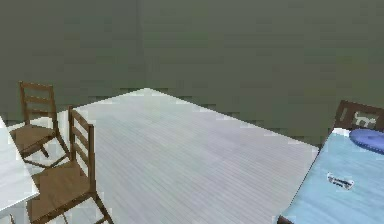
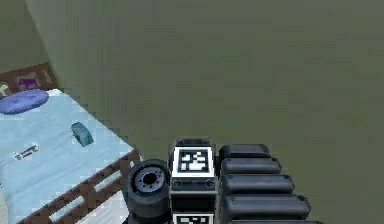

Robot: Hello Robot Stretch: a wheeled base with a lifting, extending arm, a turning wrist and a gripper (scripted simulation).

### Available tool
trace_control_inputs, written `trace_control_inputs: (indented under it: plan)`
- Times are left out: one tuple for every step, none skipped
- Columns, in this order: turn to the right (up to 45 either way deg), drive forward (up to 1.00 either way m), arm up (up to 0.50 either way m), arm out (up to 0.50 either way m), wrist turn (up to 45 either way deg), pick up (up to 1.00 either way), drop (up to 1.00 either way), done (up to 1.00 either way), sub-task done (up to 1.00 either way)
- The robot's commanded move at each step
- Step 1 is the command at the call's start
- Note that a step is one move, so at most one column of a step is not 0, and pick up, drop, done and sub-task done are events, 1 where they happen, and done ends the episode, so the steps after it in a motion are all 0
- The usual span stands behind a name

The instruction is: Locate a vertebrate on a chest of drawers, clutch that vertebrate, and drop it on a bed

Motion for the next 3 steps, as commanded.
trace_control_inputs:
  plan:
    - [0.0, 0.45, 0.00, 0.00, 0.0, 0.00, 0.00, 0.00, 0.00]
    - [9.0, 0.00, 0.00, 0.00, 0.0, 0.00, 0.00, 0.00, 0.00]
    - [0.0, 0.70, 0.00, 0.00, 0.0, 0.00, 0.00, 0.00, 0.00]
